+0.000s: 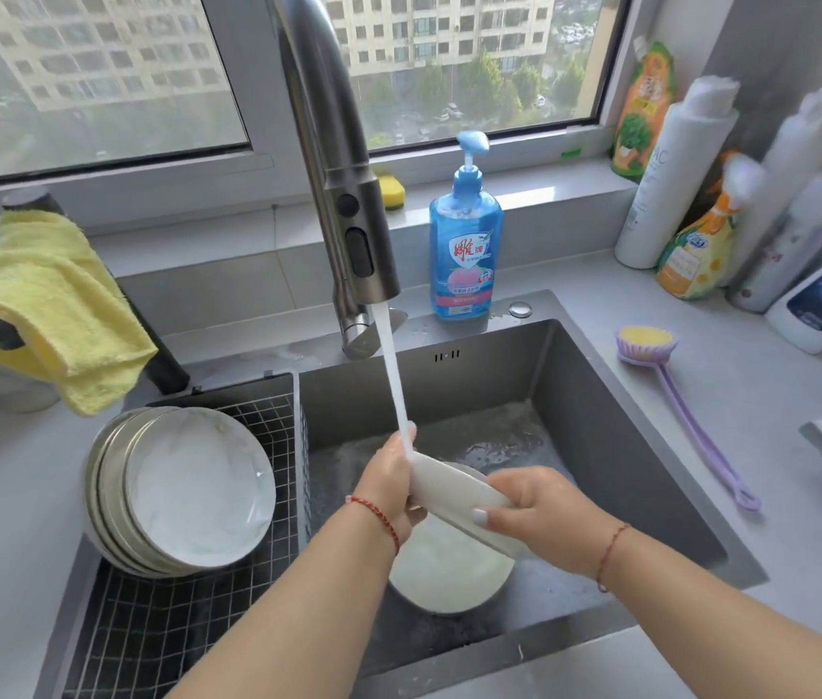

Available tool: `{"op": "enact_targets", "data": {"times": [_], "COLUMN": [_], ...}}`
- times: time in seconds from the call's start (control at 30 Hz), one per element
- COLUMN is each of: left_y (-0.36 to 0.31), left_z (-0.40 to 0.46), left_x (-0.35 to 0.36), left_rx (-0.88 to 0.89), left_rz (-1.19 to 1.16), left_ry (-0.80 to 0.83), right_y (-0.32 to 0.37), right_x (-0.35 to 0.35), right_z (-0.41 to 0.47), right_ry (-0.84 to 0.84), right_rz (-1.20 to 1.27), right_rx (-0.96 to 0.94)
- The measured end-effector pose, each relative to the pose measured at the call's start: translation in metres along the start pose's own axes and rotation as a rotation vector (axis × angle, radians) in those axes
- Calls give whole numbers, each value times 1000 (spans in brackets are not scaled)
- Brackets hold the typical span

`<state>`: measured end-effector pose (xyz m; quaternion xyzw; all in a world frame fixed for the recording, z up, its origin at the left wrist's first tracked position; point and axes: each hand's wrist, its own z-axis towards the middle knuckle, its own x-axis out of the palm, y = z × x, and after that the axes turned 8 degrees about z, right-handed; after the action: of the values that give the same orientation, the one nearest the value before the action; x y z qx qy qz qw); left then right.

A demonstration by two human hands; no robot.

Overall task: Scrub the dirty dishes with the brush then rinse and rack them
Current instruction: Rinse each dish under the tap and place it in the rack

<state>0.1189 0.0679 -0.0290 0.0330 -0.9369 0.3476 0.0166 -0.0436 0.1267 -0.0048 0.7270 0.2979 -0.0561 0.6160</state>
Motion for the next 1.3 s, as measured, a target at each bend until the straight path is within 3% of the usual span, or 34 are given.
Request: {"op": "enact_targets", "data": {"times": [0.23,0.57,0.7,0.93,1.1,1.3], "left_y": [21,61,59,54,60,57], "left_z": [30,31,19,8,-2,-26], "left_x": [-30,-53,-53,-48,-37,-34], "left_rx": [-149,-286,-268,-264,-272,-220], "left_rz": [-204,-264,-266,-390,-239,-91], "left_ry": [-26,-69,-121,-52,-65,-89], "right_y": [24,21,18,-15,-32,-9], "right_x": [12,35,25,-7,-16,16], "right_z": [41,87,89,66,39,19], "right_ry": [-12,-118,-177,-219,-235,-201], "right_rz": [284,770,985,1230,1230,764], "right_rx": [150,444,546,604,509,340]}}
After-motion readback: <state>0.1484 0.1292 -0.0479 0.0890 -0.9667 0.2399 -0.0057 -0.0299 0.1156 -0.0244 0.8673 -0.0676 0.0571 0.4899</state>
